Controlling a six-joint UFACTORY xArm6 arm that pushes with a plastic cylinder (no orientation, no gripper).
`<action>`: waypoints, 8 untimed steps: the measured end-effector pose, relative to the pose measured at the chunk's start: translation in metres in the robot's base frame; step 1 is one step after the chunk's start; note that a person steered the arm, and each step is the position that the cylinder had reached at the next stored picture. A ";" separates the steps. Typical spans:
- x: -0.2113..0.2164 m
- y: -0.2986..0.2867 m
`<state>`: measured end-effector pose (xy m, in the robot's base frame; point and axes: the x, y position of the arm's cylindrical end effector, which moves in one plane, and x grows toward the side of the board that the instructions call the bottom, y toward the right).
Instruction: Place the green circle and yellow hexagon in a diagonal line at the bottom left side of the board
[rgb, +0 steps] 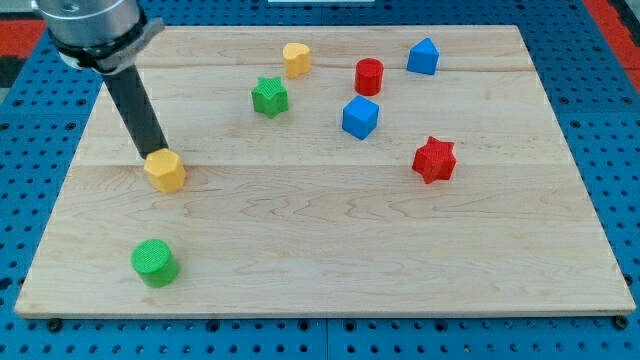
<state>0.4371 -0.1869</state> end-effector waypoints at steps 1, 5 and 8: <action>0.022 0.021; 0.159 0.021; 0.144 0.038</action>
<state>0.5810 -0.1487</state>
